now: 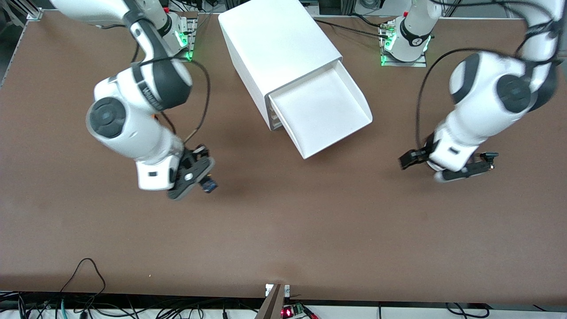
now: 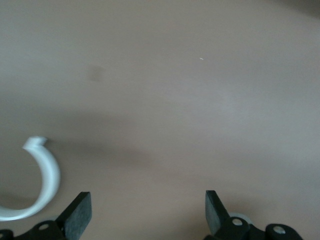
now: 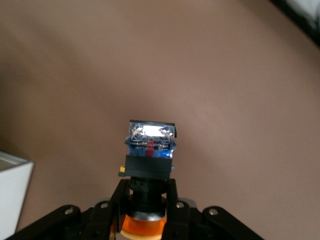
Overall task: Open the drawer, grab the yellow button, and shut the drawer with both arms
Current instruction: 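Push the drawer shut with the left gripper while the right gripper carries the button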
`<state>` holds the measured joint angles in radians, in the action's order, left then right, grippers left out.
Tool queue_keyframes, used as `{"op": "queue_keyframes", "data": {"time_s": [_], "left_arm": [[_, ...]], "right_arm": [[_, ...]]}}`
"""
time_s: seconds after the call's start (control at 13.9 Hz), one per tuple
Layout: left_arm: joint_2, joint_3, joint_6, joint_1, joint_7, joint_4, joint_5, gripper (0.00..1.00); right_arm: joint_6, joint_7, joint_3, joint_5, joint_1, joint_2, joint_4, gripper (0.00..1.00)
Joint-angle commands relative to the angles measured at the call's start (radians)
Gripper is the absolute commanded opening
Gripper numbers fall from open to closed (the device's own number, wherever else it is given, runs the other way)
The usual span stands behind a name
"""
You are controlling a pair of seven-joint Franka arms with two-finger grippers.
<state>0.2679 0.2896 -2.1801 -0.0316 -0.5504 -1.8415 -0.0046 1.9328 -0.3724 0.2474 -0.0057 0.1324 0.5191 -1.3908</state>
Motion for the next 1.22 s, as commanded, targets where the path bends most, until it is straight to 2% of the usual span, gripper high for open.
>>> {"op": "queue_keyframes", "data": {"time_s": [0.0,0.14,0.29,0.57,0.72,1.01,1.15], "left_arm": [[0.01,-0.004,-0.093,0.067,-0.164,-0.054,0.017,1.0],[0.007,0.012,-0.104,0.096,-0.216,-0.093,0.014,1.0],[-0.013,0.072,-0.104,0.096,-0.217,-0.14,0.014,1.0],[-0.087,0.21,-0.104,0.093,-0.203,-0.246,0.012,1.0],[-0.113,0.288,-0.104,0.093,-0.203,-0.294,0.014,1.0],[-0.144,0.422,-0.101,0.088,-0.201,-0.358,0.012,1.0],[-0.145,0.448,-0.099,0.088,-0.201,-0.372,0.014,1.0]], "right_arm": [[0.011,0.04,0.016,0.013,-0.135,-0.103,-0.218,0.29],[0.002,0.023,0.016,0.01,-0.218,-0.111,-0.273,0.29],[0.008,0.02,0.015,0.001,-0.275,-0.116,-0.338,0.3],[0.092,0.017,0.015,-0.089,-0.327,-0.116,-0.462,0.3],[0.19,0.006,0.015,-0.106,-0.371,-0.116,-0.561,0.3],[0.547,-0.15,0.015,-0.105,-0.459,-0.103,-0.799,0.34],[0.58,-0.158,0.015,-0.105,-0.478,-0.091,-0.818,0.35]]}}
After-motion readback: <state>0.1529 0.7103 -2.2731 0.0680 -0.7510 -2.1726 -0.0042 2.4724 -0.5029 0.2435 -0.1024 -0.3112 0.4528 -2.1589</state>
